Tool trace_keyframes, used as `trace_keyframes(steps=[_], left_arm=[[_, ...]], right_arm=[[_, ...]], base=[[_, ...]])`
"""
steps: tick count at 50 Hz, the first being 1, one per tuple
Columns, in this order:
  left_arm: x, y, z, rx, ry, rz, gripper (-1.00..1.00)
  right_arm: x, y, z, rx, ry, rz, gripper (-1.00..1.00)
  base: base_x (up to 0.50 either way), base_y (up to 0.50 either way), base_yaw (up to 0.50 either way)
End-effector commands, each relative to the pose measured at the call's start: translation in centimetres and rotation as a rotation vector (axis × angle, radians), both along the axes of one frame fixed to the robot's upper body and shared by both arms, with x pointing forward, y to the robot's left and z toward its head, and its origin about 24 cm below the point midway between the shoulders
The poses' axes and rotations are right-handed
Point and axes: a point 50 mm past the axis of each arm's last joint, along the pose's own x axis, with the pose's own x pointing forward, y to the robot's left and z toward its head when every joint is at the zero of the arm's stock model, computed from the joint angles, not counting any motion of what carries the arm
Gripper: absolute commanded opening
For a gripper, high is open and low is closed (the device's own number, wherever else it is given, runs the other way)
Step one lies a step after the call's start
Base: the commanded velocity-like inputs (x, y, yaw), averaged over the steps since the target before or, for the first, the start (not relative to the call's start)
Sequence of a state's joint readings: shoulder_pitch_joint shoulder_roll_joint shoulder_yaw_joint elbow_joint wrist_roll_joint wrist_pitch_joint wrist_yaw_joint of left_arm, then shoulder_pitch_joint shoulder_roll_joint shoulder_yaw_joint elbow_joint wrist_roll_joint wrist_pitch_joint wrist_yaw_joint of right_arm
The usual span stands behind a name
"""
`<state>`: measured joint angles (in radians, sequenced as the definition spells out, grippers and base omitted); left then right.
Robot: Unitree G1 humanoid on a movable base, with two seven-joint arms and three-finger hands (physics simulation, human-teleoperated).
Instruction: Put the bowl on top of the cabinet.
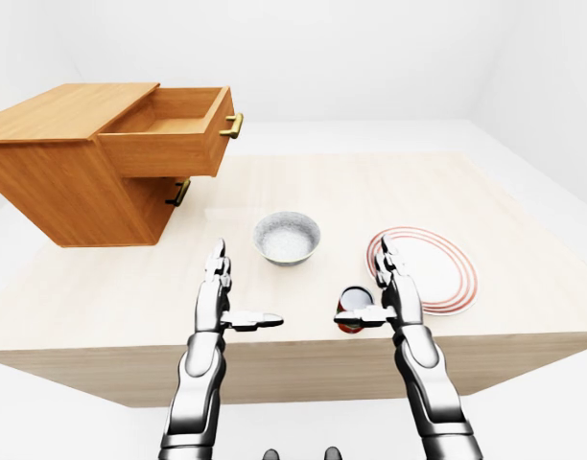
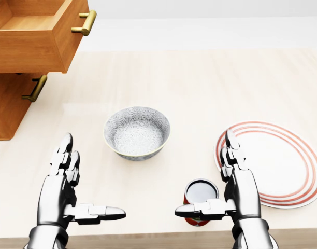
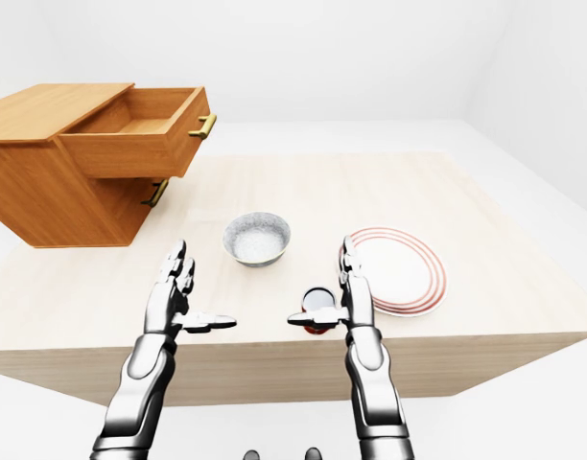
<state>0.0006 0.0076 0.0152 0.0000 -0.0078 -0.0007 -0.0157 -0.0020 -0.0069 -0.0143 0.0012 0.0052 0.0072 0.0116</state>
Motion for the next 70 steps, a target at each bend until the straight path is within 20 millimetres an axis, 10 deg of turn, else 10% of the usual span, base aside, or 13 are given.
trace_keyframes(steps=[1, 70], left_arm=[[-0.06, 0.85, -0.15, -0.001, 0.0, 0.003, 1.0], [-0.83, 0.21, 0.29, 0.081, -0.054, -0.032, 1.0]], right_arm=[[0.11, -0.73, -0.11, -0.001, 0.017, -0.008, 1.0], [-0.2, -0.42, -0.03, -0.026, 0.006, 0.006, 1.0]], base=[[0.0, 0.0, 0.0], [0.14, 0.0, 0.0]])
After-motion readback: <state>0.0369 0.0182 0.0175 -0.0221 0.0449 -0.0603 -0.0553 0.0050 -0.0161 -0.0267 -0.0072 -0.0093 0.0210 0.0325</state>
